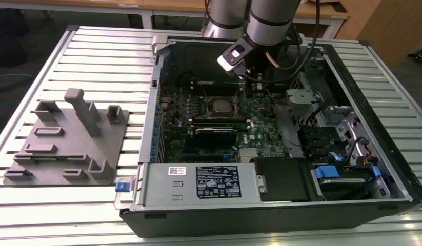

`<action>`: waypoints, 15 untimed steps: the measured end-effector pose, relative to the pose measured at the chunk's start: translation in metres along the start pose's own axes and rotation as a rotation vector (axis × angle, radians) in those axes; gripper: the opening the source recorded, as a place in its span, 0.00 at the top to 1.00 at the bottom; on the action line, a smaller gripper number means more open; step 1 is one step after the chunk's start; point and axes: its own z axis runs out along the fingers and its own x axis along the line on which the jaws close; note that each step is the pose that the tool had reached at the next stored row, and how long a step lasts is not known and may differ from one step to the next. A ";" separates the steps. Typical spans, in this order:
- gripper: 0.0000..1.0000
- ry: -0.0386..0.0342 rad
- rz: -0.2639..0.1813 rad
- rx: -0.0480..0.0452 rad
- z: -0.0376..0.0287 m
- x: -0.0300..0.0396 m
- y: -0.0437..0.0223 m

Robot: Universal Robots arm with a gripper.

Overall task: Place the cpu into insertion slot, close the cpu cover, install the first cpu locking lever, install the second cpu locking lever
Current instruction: 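Close the cpu cover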

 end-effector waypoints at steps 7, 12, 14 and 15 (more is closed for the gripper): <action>0.89 0.0002 0.000 -0.0019 0.0001 -0.0002 -0.0172; 0.89 0.0002 0.000 -0.0026 0.0001 -0.0002 -0.0239; 0.89 0.0002 0.000 -0.0026 0.0001 -0.0002 -0.0240; 0.89 0.0002 0.000 -0.0026 0.0001 -0.0002 -0.0240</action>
